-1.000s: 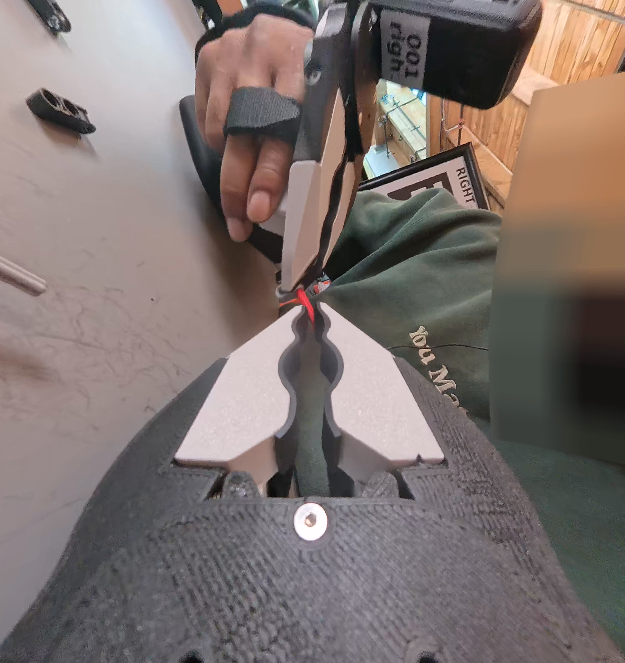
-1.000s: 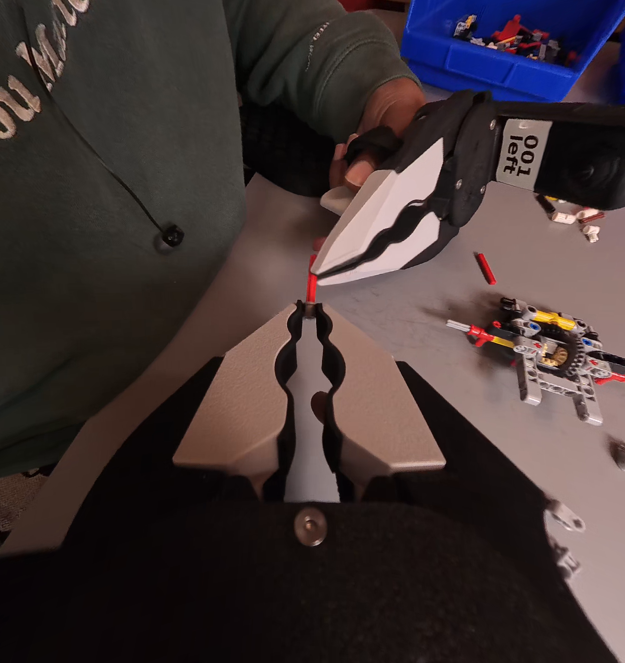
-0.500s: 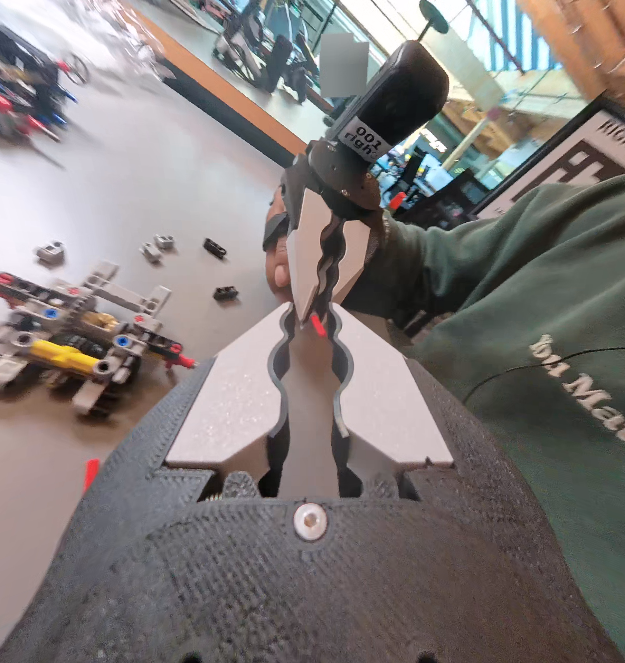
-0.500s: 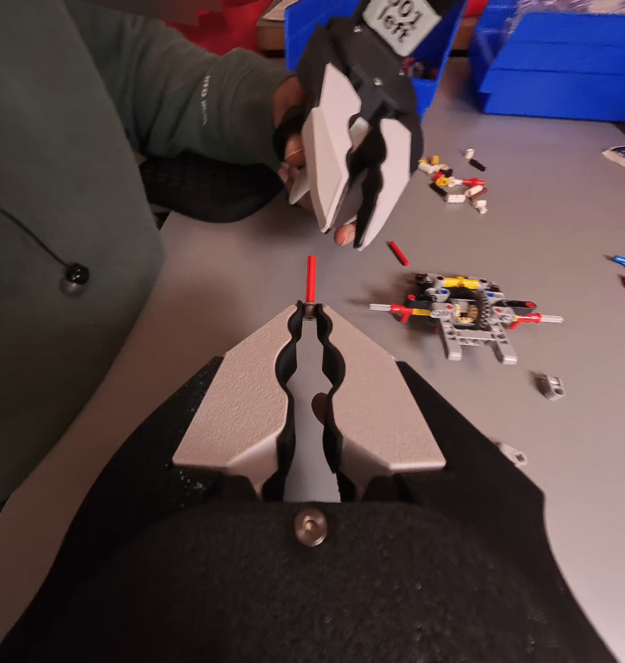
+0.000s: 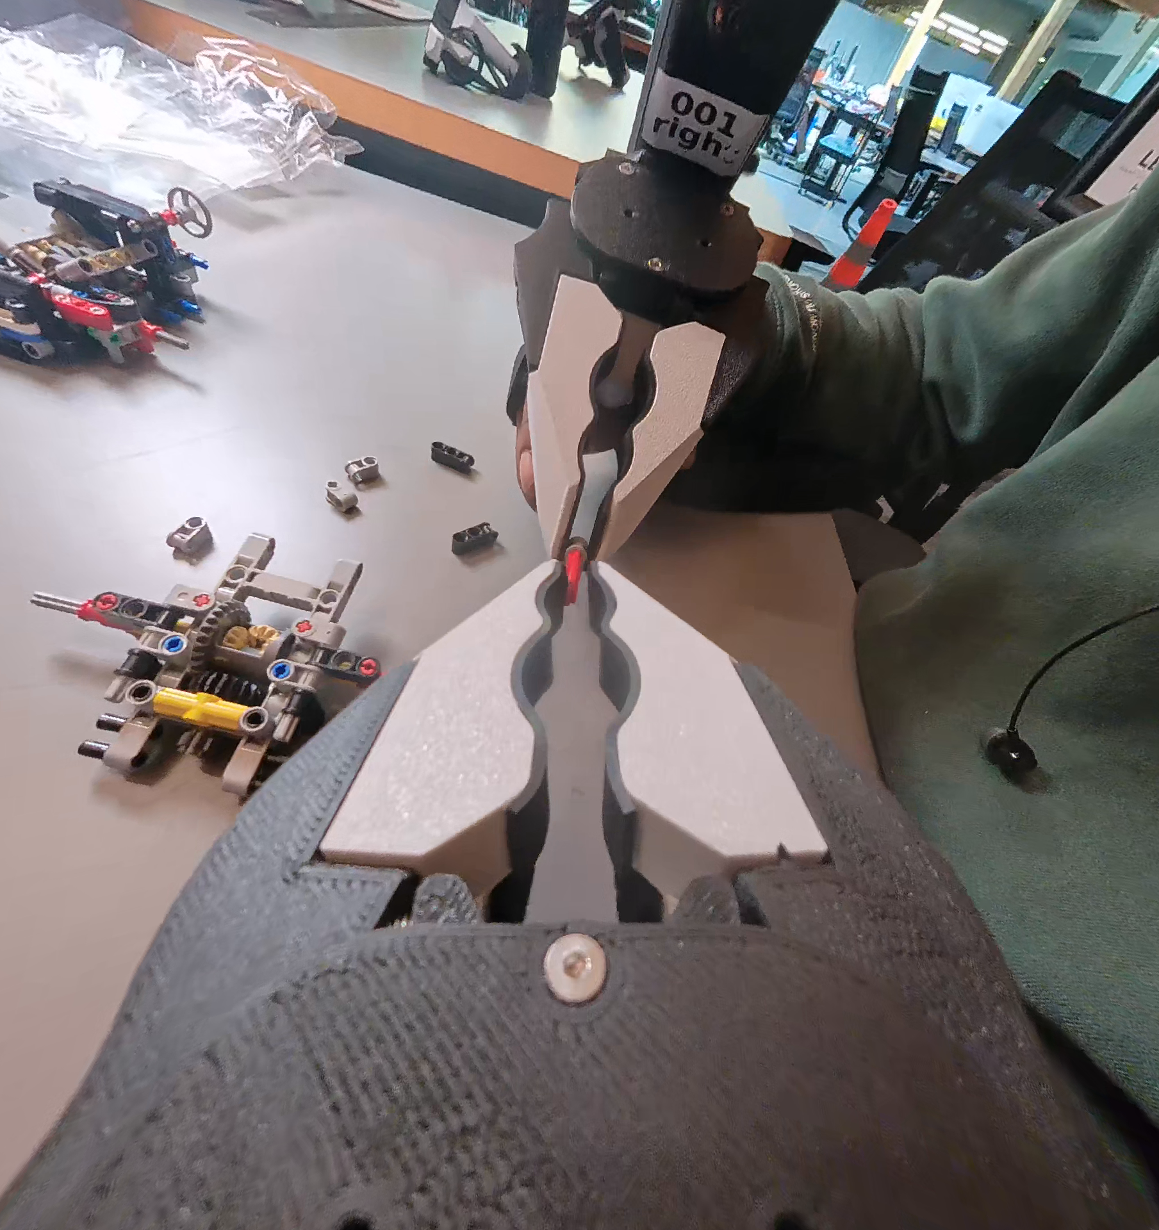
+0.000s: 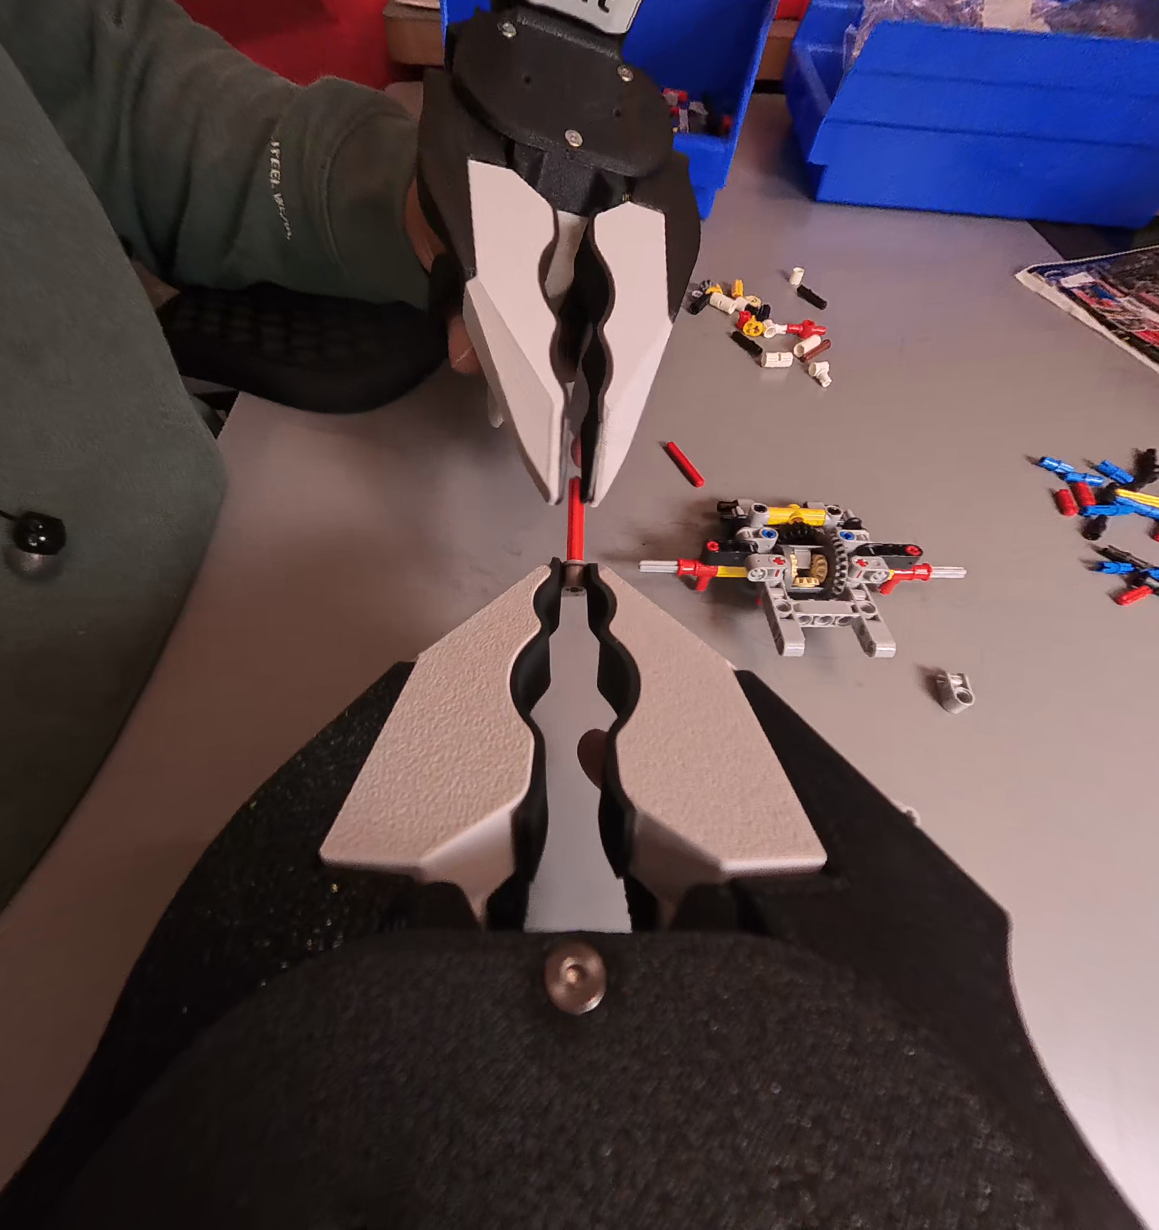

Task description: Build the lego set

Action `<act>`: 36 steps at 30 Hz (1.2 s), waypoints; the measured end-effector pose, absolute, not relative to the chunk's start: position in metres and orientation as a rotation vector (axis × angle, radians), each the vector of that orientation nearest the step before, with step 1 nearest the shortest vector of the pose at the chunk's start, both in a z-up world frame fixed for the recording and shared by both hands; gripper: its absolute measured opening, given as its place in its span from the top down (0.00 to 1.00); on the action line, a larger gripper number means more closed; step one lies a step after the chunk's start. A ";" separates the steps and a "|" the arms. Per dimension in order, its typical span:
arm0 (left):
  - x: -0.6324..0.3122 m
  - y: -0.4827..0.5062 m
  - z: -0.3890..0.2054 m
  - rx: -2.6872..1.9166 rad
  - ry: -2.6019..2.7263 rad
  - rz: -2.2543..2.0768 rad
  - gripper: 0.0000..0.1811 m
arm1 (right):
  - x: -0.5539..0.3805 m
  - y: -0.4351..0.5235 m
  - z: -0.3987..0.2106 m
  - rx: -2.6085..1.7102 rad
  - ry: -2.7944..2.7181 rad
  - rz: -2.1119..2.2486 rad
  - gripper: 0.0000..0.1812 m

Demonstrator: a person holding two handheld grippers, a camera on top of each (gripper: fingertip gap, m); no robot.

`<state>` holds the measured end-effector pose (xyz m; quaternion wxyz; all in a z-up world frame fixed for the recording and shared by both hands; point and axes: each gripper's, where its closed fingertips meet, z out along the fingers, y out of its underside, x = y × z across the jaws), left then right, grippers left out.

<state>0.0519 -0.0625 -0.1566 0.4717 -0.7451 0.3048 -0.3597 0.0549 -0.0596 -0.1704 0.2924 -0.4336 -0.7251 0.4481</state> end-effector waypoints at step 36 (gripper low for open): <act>0.053 -0.064 -0.108 -1.527 0.505 -1.169 0.99 | 0.057 -0.059 -0.109 -0.985 -1.606 1.439 0.96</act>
